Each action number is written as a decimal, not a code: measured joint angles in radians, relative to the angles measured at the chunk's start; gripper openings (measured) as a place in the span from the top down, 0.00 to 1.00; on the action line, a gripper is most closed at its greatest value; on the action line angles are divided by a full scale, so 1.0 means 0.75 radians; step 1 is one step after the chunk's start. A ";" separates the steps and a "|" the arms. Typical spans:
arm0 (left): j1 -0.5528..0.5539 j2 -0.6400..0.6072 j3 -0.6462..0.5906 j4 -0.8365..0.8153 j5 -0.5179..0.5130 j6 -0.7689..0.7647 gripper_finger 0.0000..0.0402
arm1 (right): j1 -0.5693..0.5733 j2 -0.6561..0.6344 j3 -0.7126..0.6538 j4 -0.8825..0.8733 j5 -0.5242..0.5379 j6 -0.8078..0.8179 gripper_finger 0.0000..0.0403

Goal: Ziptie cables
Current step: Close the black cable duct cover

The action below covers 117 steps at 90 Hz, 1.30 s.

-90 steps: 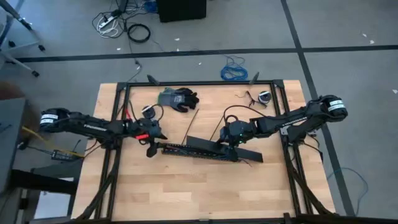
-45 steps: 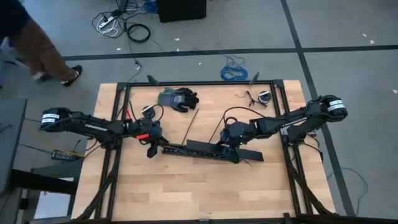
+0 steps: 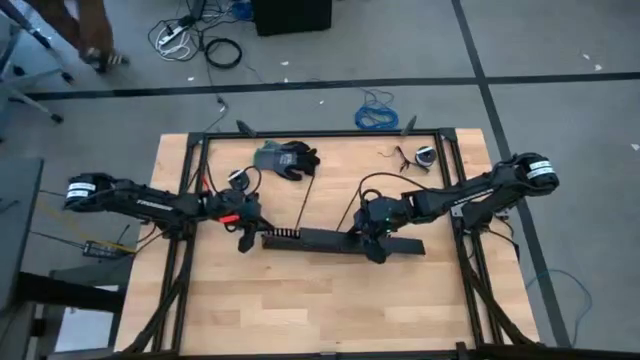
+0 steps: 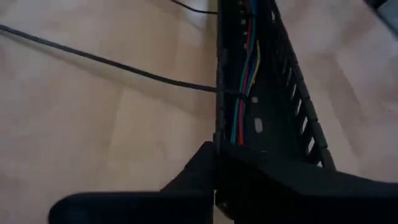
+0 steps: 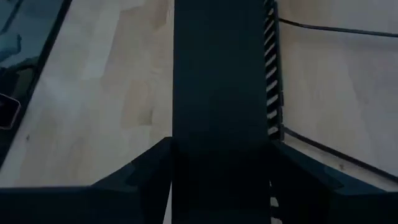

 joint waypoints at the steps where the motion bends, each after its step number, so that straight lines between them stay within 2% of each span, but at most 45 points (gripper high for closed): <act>1: 0.000 0.000 0.002 0.000 -0.006 0.008 0.98 | -0.002 0.000 0.000 0.000 0.000 -0.005 0.44; 18: 0.000 0.000 0.031 -0.005 -0.121 0.179 0.98 | -0.048 0.000 0.082 -0.136 0.066 -0.096 0.44; 55: 0.001 0.000 0.037 -0.017 -0.164 0.269 0.98 | -0.133 0.026 0.141 -0.284 0.106 -0.112 0.45; 87: 0.001 -0.002 0.039 -0.044 -0.189 0.269 0.98 | -0.147 0.365 0.440 -0.520 0.054 -0.197 0.45; 117: 0.001 0.000 0.038 -0.082 -0.193 0.269 0.98 | -0.150 0.402 0.505 -0.553 0.035 -0.220 0.45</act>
